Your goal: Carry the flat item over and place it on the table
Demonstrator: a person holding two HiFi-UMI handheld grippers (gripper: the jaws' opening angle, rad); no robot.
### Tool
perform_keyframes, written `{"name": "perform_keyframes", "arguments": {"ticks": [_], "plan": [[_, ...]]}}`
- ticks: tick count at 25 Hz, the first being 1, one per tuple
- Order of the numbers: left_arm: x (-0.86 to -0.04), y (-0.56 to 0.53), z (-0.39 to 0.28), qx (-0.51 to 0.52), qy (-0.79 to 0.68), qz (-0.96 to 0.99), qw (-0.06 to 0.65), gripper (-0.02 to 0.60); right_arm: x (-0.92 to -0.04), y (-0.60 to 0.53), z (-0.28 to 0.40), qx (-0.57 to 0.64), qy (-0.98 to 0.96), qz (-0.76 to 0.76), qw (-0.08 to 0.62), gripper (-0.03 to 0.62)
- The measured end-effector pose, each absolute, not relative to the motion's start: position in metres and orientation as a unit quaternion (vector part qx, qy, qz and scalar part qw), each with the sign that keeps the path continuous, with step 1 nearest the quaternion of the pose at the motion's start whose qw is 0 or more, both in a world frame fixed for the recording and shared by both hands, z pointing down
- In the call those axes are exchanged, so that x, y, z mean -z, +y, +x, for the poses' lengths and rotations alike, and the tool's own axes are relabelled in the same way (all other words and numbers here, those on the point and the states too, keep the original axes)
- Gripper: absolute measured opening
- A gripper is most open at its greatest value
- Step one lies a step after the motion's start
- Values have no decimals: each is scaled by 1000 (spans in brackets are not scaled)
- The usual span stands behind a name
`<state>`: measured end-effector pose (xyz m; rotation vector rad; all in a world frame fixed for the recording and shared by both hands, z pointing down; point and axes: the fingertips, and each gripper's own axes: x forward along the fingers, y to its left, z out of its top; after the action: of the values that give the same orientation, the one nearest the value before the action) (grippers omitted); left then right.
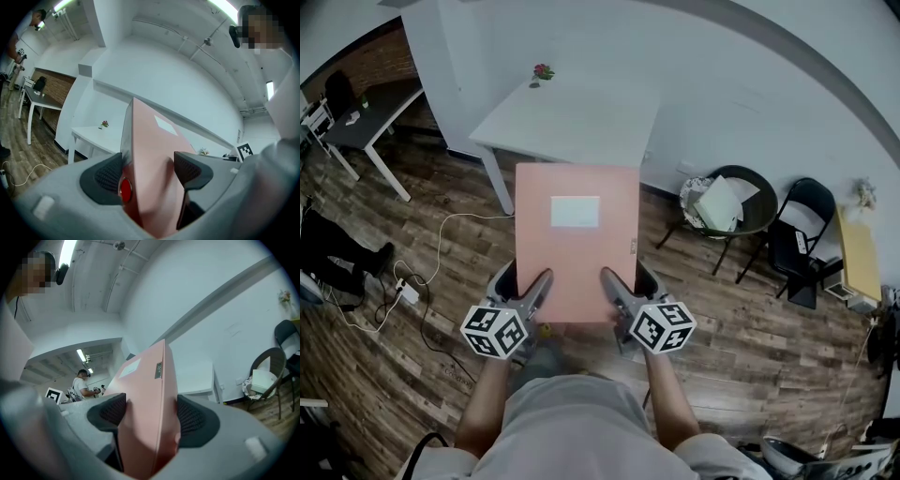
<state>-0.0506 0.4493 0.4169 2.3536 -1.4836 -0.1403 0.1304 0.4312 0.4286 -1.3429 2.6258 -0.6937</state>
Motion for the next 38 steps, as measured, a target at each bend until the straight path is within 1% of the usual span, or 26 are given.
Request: {"name": "perform_keyframes", "arguments": {"ticks": [11, 19, 26, 33, 38], "plan": [[-427, 345, -86, 47, -507, 839, 193, 342, -435, 335, 96, 234, 853, -463, 47, 336], [-415, 264, -143, 62, -496, 842, 203, 342, -417, 257, 39, 226, 851, -474, 33, 336], [-398, 207, -185, 68, -483, 851, 193, 342, -399, 203, -3, 211, 849, -482, 42, 336], [-408, 160, -196, 63, -473, 856, 201, 341, -410, 160, -13, 217, 843, -491, 41, 336], [-415, 112, -188, 56, -464, 860, 203, 341, -418, 116, -5, 221, 837, -499, 44, 336]]}}
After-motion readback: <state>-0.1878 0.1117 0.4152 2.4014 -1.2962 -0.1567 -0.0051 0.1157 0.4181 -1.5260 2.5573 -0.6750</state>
